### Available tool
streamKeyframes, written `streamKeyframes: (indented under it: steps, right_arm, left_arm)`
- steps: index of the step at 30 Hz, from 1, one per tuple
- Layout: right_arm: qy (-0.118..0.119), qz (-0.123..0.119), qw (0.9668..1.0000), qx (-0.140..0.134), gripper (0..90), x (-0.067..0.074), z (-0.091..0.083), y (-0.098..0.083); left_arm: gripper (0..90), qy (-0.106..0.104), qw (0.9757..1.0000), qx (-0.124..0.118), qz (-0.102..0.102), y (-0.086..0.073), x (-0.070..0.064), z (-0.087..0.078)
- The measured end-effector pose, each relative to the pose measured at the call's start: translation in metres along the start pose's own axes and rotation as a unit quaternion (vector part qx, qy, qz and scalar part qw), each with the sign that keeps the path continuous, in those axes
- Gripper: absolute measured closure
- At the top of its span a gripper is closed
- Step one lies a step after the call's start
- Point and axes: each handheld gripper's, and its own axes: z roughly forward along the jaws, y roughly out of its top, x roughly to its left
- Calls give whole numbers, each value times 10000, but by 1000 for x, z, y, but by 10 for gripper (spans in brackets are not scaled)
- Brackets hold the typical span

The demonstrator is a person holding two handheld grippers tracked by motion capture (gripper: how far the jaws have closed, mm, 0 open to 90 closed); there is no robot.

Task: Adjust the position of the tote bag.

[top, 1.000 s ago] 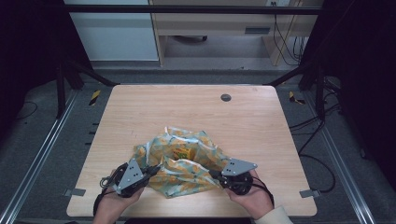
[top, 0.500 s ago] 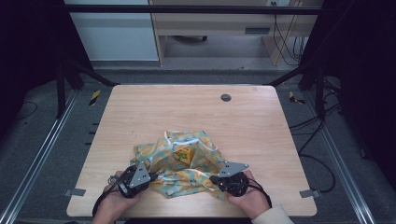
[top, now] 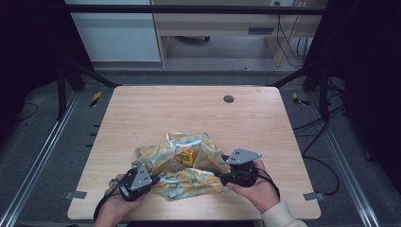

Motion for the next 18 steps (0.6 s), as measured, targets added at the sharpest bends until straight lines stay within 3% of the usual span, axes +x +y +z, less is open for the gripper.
streamKeyframes:
  steps: [4, 8, 12, 15, 18]
  right_arm:
    - [-92, -49, 9999, -20, 342, -7, 3, 17]
    - [-229, -43, 9997, 106, 274, -16, 14, 29]
    - [-242, -93, 9993, 284, 262, -20, 27, 35]
    - [-202, -114, 9988, 428, 317, -21, 36, 37]
    - [-144, -172, 9987, 458, 494, -22, 39, 40]
  left_arm:
    - [873, -5, 10000, -22, -16, 0, 1, 0]
    - [876, -31, 10000, -34, -32, 0, 1, -1]
    - [878, -18, 10000, -47, -43, 0, 0, -1]
    - [880, -30, 10000, -52, -27, 0, 1, -2]
    - [883, -41, 10000, -63, -45, 0, 1, -3]
